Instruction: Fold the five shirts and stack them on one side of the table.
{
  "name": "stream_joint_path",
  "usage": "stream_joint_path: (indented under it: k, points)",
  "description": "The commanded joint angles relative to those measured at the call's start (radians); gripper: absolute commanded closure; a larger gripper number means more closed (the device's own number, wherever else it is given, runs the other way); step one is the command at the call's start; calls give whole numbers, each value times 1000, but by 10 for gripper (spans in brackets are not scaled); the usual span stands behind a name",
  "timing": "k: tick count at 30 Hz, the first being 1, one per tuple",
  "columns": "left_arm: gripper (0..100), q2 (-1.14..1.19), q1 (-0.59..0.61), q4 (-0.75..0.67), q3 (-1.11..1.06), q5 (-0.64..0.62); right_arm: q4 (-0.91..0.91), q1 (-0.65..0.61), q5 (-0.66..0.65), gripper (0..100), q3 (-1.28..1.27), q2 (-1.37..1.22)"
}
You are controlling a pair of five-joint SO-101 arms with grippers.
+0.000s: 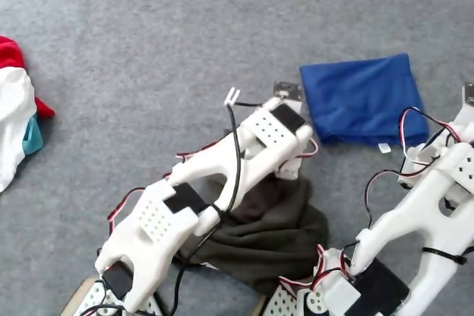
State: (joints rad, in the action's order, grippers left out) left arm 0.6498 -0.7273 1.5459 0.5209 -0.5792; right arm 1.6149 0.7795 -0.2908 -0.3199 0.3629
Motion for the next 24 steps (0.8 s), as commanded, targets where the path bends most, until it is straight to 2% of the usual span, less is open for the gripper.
stream_joint_path:
  k: [1, 4, 9, 13, 16, 19, 24]
  points:
    - [970, -17, 71, 130, 246, 40, -8, 5, -3, 737, 8, 28]
    - [971, -17, 168, 216, 455, 69, -5, -34, 0, 737, 7, 28]
    - [971, -17, 364, 215, 656, 87, -5, -121, 3, 737, 7, 28]
    - [971, -17, 542, 215, 762, 84, -3, -245, -2, 737, 7, 28]
    - [971, -17, 682, 215, 819, 84, 20, -405, -3, 735, 4, 27]
    - [971, -9, 819, 215, 825, 84, 46, -631, -2, 734, 2, 22]
    - [971, 17, 1027, 212, 786, 83, -49, -1007, 3, 734, -7, 19]
